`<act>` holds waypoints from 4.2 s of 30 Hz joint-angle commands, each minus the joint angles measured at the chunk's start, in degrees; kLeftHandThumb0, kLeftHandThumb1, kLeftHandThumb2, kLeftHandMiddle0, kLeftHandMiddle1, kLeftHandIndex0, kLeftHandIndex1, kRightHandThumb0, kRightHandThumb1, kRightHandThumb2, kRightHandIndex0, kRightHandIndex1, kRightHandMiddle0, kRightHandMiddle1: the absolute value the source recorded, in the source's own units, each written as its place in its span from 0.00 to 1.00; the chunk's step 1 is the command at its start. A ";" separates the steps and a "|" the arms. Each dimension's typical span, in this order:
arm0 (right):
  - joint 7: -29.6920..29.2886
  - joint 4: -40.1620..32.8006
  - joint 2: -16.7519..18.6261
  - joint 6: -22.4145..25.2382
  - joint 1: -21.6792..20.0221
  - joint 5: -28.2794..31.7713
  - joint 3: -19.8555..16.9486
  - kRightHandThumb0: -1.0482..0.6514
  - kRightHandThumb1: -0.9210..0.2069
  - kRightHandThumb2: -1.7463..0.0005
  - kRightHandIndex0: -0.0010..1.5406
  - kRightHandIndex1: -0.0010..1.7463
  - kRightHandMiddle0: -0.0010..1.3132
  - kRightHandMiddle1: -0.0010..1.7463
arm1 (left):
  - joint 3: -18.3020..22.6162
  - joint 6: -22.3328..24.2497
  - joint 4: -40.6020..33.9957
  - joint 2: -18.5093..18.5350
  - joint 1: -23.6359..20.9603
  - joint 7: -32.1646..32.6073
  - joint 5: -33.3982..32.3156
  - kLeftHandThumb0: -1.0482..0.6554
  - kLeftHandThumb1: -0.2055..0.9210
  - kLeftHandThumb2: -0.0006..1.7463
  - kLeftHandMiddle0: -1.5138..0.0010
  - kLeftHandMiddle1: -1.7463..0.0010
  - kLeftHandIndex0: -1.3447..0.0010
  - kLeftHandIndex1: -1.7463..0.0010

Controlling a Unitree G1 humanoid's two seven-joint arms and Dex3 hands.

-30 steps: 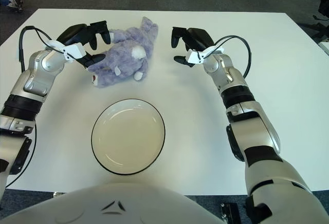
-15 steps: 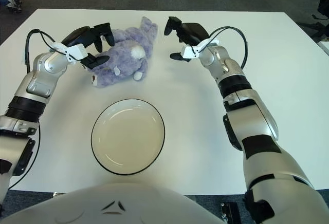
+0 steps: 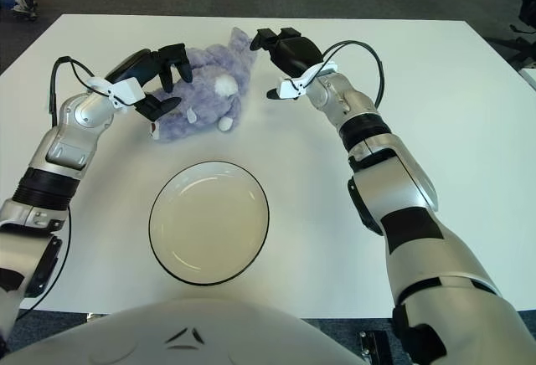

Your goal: Put the doll into the plate.

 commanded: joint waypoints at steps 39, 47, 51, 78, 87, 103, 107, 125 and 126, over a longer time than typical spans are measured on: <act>-3.48 13.25 10.27 4.44 -10.84 -2.12 6.90 0.42 0.69 0.36 0.00 0.15 0.00 0.40 | 0.09 -3.46 -5.32 -0.72 3.69 -1.98 0.09 0.61 0.33 0.86 0.60 0.00 0.55 0.00; -3.42 13.63 10.77 3.38 -10.76 -2.97 8.20 0.39 0.67 0.37 0.01 0.15 0.00 0.41 | 0.94 1.24 -9.39 -2.04 5.54 -2.96 -2.51 0.61 0.32 0.86 0.59 0.00 0.55 0.00; -2.57 13.67 10.82 2.63 -10.70 -3.03 8.77 0.41 0.65 0.37 0.02 0.15 0.00 0.41 | 1.05 2.63 -10.82 -2.31 6.00 -2.89 -2.82 0.61 0.32 0.86 0.59 0.00 0.55 0.00; 3.20 13.61 11.74 -0.35 -9.09 -5.39 12.81 0.52 0.63 0.33 0.05 0.15 0.00 0.37 | 1.62 2.91 -14.68 -4.08 7.39 -0.39 -1.85 0.61 0.32 0.86 0.59 0.00 0.55 0.00; 6.78 14.34 11.51 -0.79 -10.17 -8.13 16.41 0.58 0.66 0.30 0.09 0.18 0.00 0.38 | 1.95 4.84 -15.46 -4.42 7.77 -0.67 -2.20 0.61 0.32 0.86 0.59 0.00 0.55 0.00; 8.94 14.58 13.42 -0.45 -8.84 -8.10 18.52 0.60 0.71 0.26 0.09 0.34 0.00 0.53 | 1.93 5.50 -15.89 -4.38 7.61 -0.53 -2.04 0.61 0.32 0.87 0.59 0.00 0.55 0.00; 8.16 14.65 13.42 -0.25 -7.93 -8.03 18.54 0.62 0.71 0.25 0.09 0.39 0.00 0.53 | 1.79 5.62 -16.18 -4.34 7.71 -0.30 -1.67 0.61 0.32 0.87 0.59 0.00 0.55 0.00; 4.96 15.22 12.54 1.82 -6.76 -7.42 17.66 0.64 0.72 0.22 0.06 0.54 0.00 0.61 | 3.03 4.75 -11.99 -2.64 6.75 0.37 -0.67 0.61 0.33 0.86 0.59 0.00 0.55 0.00; 5.01 15.23 12.48 1.85 -6.77 -7.35 17.58 0.64 0.72 0.22 0.06 0.54 0.00 0.62 | 2.94 4.93 -12.03 -2.57 6.65 0.50 -0.14 0.61 0.33 0.86 0.60 0.00 0.56 0.00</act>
